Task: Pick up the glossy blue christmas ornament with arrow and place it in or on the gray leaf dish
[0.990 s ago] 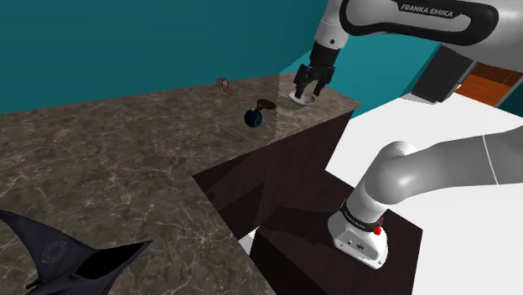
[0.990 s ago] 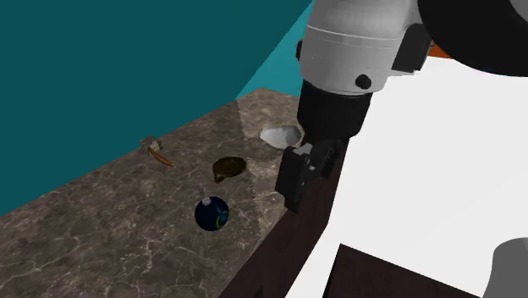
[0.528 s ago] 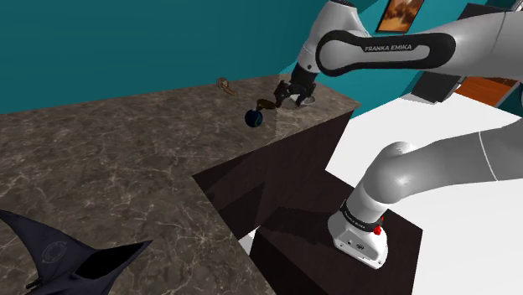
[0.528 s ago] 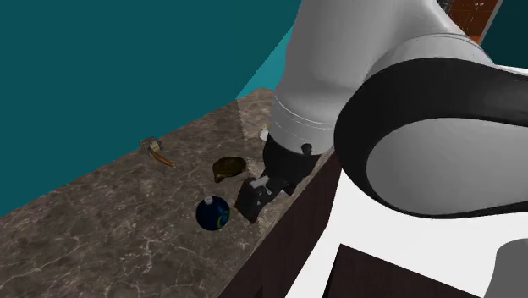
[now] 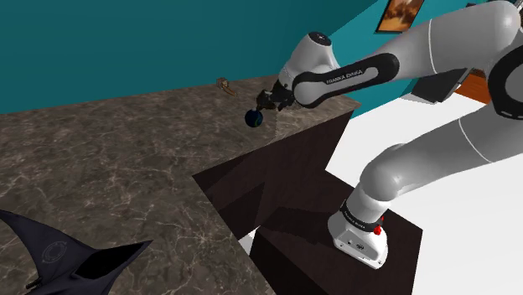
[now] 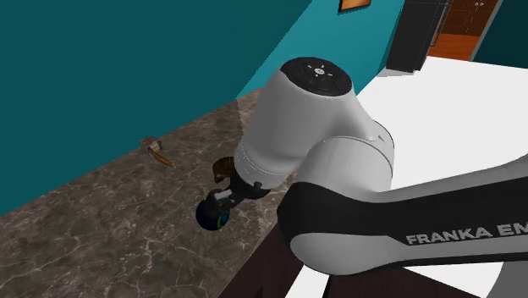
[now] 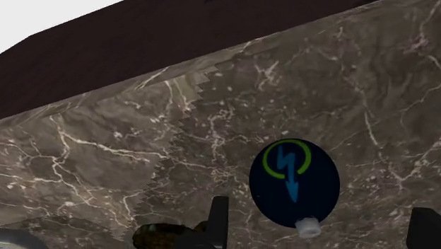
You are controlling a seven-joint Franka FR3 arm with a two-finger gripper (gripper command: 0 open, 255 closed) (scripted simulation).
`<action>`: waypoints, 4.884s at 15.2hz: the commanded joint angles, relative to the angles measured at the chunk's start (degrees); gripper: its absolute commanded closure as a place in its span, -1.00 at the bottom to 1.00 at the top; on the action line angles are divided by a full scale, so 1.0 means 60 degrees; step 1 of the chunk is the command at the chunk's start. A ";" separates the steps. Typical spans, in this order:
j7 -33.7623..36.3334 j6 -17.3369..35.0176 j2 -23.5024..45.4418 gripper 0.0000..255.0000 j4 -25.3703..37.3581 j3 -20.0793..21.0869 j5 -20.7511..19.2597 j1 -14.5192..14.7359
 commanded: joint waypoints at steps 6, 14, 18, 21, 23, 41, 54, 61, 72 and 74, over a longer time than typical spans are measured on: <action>0.3217 0.3139 0.2335 -1.00 0.0642 0.2201 -0.2787 -0.2853; 0.5002 0.3672 0.3503 -1.00 0.1226 0.3270 -0.5032 -0.4363; 0.5004 0.3671 0.3503 -1.00 0.1227 0.3264 -0.5035 -0.4357; 0.4998 0.3670 0.3500 1.00 0.1225 0.3261 -0.5027 -0.4353; 0.5079 0.3672 0.3520 1.00 0.1237 0.3298 -0.5109 -0.4388; 0.2310 0.2372 0.2368 1.00 0.1438 0.1972 -0.1908 -0.2581; 0.0889 0.0836 0.1562 1.00 0.2205 0.1109 -0.0643 -0.1820; -0.1598 0.0970 0.2026 1.00 0.2633 -0.0646 0.0363 -0.1672; -0.5704 0.0471 0.3466 1.00 0.4462 -0.3014 0.2688 -0.1531; -0.6434 0.0265 0.3828 1.00 0.4948 -0.3331 0.3190 -0.1596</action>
